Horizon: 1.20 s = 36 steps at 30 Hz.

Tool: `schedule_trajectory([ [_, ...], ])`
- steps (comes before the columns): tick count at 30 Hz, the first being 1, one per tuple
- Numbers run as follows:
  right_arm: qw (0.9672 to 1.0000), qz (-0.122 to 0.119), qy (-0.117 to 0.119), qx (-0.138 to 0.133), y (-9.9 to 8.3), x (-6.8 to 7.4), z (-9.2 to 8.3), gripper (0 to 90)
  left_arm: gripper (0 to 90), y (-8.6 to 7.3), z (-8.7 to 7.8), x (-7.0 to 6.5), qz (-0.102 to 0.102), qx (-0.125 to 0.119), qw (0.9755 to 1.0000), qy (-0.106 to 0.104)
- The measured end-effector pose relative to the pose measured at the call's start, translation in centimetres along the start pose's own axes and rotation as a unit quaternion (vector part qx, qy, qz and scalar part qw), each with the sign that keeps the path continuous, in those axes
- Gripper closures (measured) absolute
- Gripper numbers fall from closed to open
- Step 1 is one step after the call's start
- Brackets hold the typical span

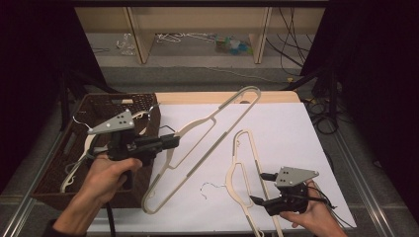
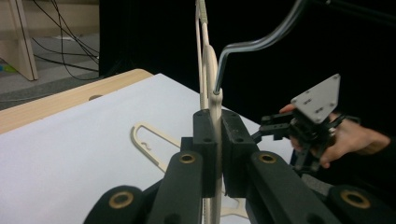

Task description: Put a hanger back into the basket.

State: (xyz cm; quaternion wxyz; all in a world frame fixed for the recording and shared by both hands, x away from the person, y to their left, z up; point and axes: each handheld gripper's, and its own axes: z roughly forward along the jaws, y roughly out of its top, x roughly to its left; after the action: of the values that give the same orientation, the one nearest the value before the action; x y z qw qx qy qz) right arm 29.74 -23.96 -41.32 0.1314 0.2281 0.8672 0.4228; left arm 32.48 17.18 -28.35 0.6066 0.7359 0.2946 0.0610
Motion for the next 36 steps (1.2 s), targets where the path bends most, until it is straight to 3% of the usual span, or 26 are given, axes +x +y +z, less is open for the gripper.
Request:
schedule_trajectory([
  [7,0.9998,0.001,0.019,-0.004,-0.3,0.1,0.1,25.5,85.7,2.3,-3.1,-0.7,0.009,0.011,0.9998,0.012],
  [10,0.9999,0.002,0.015,-0.001,-0.4,0.2,0.1,25.5,85.7,3.0,-4.5,-0.8,0.01,0.013,0.9995,0.028],
  [11,0.9999,0.002,0.015,-0.001,-0.4,0.2,0.1,25.5,85.7,3.3,-5.0,-0.6,0.018,0.008,0.9992,0.035],
  [13,0.9999,0.003,0.015,-0.002,-0.4,0.2,0.1,25.4,85.7,3.6,-6.0,-0.4,0.003,0.001,0.9991,0.043],
  [14,0.9999,0.003,0.015,-0.002,-0.4,0.3,0.0,25.4,85.7,3.8,-6.6,0.1,0.014,-0.001,0.9985,0.053],
  [16,0.9999,0.002,0.017,-0.002,-0.4,0.3,0.0,25.4,85.7,4.0,-7.7,0.8,0.008,-0.007,0.9975,0.07],
  [19,0.9999,0.004,0.016,-0.001,-0.5,0.3,0.0,25.3,85.7,4.5,-9.3,2.0,0.013,-0.012,0.9947,0.101],
  [23,0.9998,0.003,0.018,-0.001,-0.6,0.3,0.0,25.3,85.7,5.5,-11.4,4.6,0.028,-0.014,0.9885,0.148],
  [27,0.9998,0.006,0.018,0.002,-0.7,0.2,0.0,25.3,85.7,5.2,-12.9,7.3,0.046,-0.009,0.9801,0.193],
  [31,0.9998,0.009,0.016,0.002,-0.8,0.1,-0.1,25.3,85.7,4.3,-13.1,8.5,0.042,0.0,0.9775,0.207],
  [36,0.9998,0.008,0.017,0.001,-0.8,0.2,-0.1,25.3,85.7,2.7,-13.2,11.0,0.041,0.018,0.9709,0.235],
])
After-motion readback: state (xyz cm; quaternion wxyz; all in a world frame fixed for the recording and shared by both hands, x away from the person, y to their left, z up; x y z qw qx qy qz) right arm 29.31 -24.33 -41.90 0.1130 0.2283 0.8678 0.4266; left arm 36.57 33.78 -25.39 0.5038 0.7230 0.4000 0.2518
